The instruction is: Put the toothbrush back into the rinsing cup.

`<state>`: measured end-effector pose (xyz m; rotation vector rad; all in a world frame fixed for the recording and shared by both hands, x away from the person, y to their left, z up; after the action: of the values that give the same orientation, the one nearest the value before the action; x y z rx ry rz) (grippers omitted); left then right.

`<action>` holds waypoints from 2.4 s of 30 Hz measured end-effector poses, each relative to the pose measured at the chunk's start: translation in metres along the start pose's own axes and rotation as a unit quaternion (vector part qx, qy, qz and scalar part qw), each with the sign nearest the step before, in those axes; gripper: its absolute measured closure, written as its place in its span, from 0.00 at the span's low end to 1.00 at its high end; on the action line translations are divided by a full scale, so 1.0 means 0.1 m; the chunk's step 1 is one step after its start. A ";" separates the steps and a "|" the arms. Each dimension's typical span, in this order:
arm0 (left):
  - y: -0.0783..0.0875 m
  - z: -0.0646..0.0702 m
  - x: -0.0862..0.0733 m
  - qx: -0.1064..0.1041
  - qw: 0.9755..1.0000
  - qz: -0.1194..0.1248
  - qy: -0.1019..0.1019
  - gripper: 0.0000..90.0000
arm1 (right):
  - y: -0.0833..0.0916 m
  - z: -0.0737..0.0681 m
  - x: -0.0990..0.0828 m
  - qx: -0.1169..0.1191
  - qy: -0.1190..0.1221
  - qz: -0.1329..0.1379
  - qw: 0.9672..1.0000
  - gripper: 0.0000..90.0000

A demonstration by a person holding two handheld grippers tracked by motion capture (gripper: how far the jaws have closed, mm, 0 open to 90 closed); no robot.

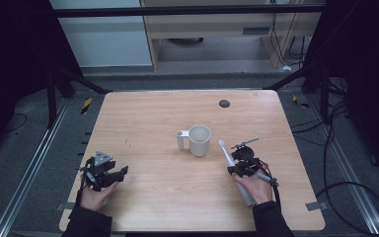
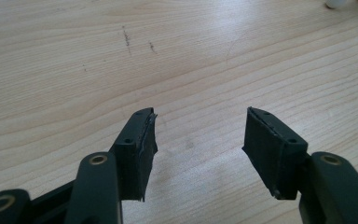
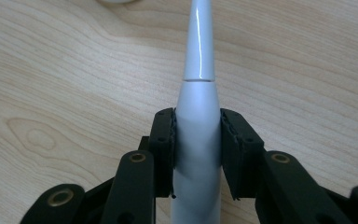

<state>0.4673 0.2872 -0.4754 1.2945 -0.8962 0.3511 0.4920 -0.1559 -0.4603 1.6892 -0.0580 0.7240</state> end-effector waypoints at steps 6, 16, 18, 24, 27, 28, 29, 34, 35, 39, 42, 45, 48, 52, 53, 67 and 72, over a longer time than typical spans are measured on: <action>0.00 0.00 0.00 0.000 1.000 0.000 0.000 0.47 | 0.09 0.03 0.00 -0.001 -0.007 0.022 1.000 0.75; 0.00 0.00 0.00 0.000 1.000 0.001 0.000 0.47 | 0.28 0.08 0.01 0.003 -0.015 0.064 0.998 0.75; 0.00 0.00 0.00 0.000 1.000 0.001 0.000 0.47 | 0.34 0.09 0.01 0.004 -0.017 0.076 0.997 0.75; 0.01 0.00 0.00 0.001 1.000 0.001 -0.001 0.47 | 0.47 0.12 0.01 0.008 -0.028 0.129 0.991 0.75; 0.01 0.00 0.00 0.002 1.000 0.003 -0.001 0.47 | 0.52 0.14 0.01 0.009 -0.032 0.163 0.986 0.75; 0.01 0.00 0.00 0.002 1.000 0.003 0.000 0.47 | 0.53 0.14 0.01 0.010 -0.035 0.172 0.984 0.75; 0.01 0.00 0.00 0.002 1.000 0.003 0.000 0.47 | 0.55 0.14 0.00 0.009 -0.036 0.183 0.982 0.75; 0.01 0.00 0.00 0.003 1.000 0.003 0.000 0.47 | 0.62 0.14 0.01 0.004 -0.037 0.230 0.973 0.75; 0.01 0.00 0.00 0.003 1.000 0.003 0.000 0.47 | 0.63 0.14 0.02 0.004 -0.036 0.238 0.971 0.75; 0.01 0.00 0.00 0.004 1.000 0.004 0.000 0.47 | 0.66 0.13 0.05 0.001 -0.037 0.262 0.964 0.75; 0.01 0.00 0.00 0.005 1.000 0.005 0.000 0.47 | 0.67 0.13 0.08 -0.002 -0.038 0.276 0.960 0.75; 0.01 -0.01 0.00 0.005 1.000 0.005 0.000 0.47 | 0.70 0.12 0.12 -0.002 -0.042 0.290 0.956 0.75; 0.01 -0.01 0.00 0.006 1.000 0.006 0.000 0.47 | 0.71 0.11 0.17 0.000 -0.046 0.302 0.952 0.75; 0.02 -0.01 0.00 0.008 1.000 0.010 0.003 0.47 | 0.74 0.08 0.24 -0.002 -0.047 0.321 0.946 0.75; 0.03 -0.01 0.00 0.008 1.000 0.010 0.003 0.47 | 0.75 0.08 0.26 -0.001 -0.048 0.327 0.944 0.75; 0.03 -0.02 0.00 0.009 1.000 0.013 0.004 0.47 | 0.80 0.03 0.48 0.003 -0.066 0.380 0.923 0.75; 0.03 -0.02 0.00 0.009 1.000 0.013 0.005 0.47 | 0.81 0.02 0.54 0.003 -0.070 0.388 0.919 0.75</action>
<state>0.4659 0.2898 -0.4733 1.2968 -0.9046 0.3863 0.5025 -0.1606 -0.3632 1.7087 -0.8675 1.1759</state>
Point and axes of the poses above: each handheld gripper's, and its own axes: y roughly backward along the jaws, x roughly out of its top, z roughly to its right, the point moved 1 cm from there along -y, roughly forward along the jaws, and after that the axes turned 2 degrees about y, right-handed, at the moved point
